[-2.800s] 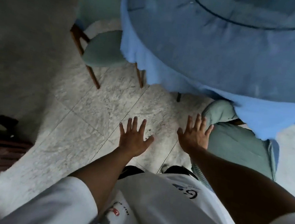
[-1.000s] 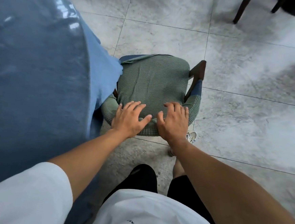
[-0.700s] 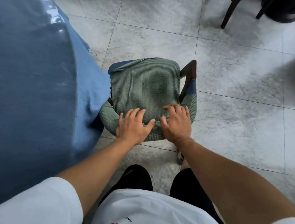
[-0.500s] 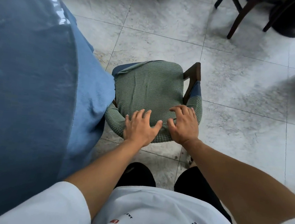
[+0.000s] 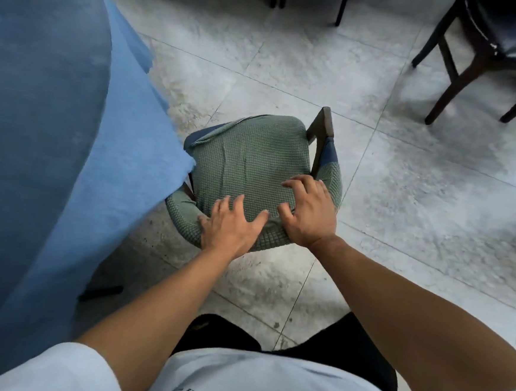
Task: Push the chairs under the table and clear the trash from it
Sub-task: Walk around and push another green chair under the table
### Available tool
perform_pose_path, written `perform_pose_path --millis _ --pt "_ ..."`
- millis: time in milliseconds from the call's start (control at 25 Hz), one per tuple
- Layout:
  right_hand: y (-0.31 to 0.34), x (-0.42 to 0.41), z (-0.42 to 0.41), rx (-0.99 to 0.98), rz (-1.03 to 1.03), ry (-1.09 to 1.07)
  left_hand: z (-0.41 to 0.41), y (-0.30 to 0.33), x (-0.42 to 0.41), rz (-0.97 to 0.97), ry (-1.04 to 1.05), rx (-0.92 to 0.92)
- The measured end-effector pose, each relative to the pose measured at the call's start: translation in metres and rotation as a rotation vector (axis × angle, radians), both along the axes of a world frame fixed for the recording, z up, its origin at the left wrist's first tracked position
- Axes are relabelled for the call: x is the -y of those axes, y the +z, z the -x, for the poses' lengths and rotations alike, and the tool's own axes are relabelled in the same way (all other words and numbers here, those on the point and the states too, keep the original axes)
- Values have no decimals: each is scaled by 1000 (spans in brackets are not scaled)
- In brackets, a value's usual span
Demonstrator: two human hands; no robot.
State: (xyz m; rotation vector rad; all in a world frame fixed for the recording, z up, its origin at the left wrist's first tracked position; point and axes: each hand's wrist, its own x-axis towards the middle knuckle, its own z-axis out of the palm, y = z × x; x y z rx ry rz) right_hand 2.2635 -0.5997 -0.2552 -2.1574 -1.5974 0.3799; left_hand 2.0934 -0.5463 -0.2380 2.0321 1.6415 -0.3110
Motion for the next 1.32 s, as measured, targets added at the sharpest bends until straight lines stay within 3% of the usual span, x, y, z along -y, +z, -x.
perform_pose_path --millis 240,440,680,1320 --pt "-6 -59 -94 1 -27 282 -83 -5 -9 -35 283 -15" --pt "-7 -89 -132 -19 13 511 -128 -6 -7 -57 453 -129" --pt "-6 -104 -140 -47 0 638 -136 -6 -14 -17 543 -206" --pt "-11 -267 -143 21 -34 940 -171 -10 -106 -69 905 -59"
